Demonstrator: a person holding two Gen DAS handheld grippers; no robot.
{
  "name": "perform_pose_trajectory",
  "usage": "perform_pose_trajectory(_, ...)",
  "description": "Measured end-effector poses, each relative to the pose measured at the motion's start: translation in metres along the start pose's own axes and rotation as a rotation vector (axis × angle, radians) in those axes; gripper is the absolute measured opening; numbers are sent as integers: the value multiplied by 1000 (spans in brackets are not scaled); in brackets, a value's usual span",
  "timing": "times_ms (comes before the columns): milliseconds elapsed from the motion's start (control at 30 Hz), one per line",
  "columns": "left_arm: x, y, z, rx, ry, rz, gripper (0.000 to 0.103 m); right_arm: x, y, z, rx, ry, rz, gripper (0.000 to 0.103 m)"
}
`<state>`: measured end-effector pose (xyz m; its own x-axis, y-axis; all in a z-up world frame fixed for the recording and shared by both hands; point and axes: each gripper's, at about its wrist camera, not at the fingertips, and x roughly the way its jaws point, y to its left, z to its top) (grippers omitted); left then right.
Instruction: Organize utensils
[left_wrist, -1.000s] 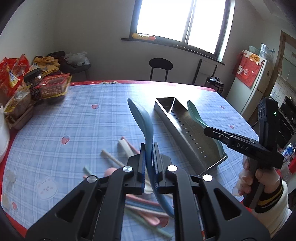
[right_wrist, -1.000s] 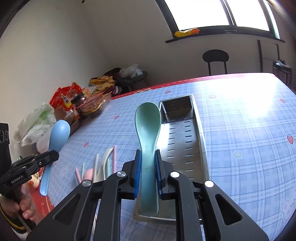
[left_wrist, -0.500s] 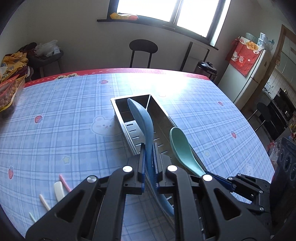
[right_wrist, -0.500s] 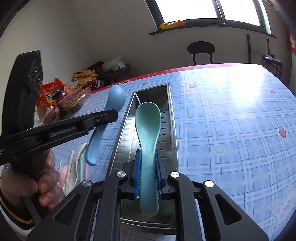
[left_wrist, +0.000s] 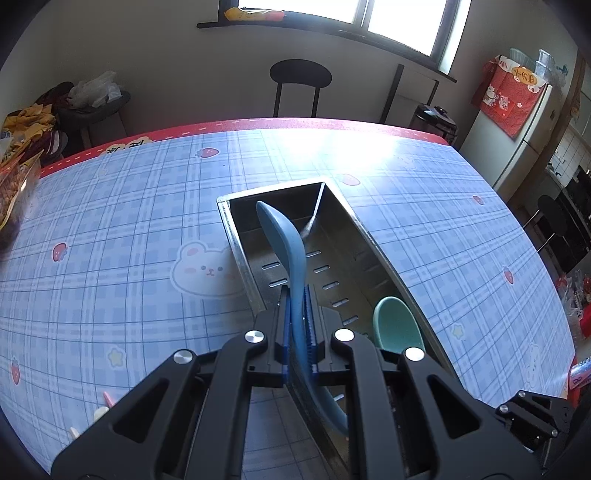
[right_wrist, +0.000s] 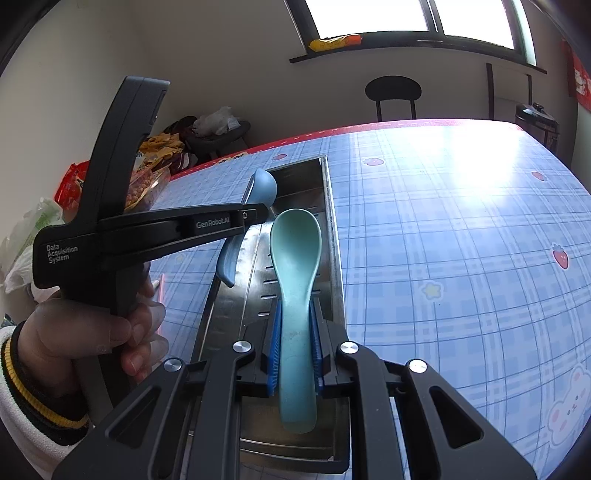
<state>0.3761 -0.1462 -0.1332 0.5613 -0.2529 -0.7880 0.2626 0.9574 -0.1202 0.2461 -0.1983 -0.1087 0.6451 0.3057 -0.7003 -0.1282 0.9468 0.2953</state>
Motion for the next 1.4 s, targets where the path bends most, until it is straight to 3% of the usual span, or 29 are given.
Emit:
perform_pose_trajectory(267,7,-3,8,5,-3,27,12,-1,0,0,-3,3,-2,16)
perform_pose_trajectory(400,1,-5,9,25,-20,10,13,-6,1,0,-3,-7,0,24)
perform_pose_trajectory(700,-66,11,-6,17,-139,-23,20,-34,11,-1,-69,-91,58,27)
perform_pose_trajectory(800,-96,27,-27,-5,-170,-36,20,-44,20,-4,-117,-116,95,35)
perform_pose_trajectory(1000,-160,65,-89,-72,-222,-13,20,-54,52,-14,-212,-129,168,35)
perform_pose_trajectory(1133,-194,89,-143,-117,-230,40,26,-57,78,-24,-281,-118,220,35)
perform_pose_trajectory(1300,-209,112,-199,-180,-183,70,26,-46,103,-40,-311,-28,328,35)
perform_pose_trajectory(1400,-209,121,-225,-206,-168,86,26,-38,120,-51,-377,10,304,35)
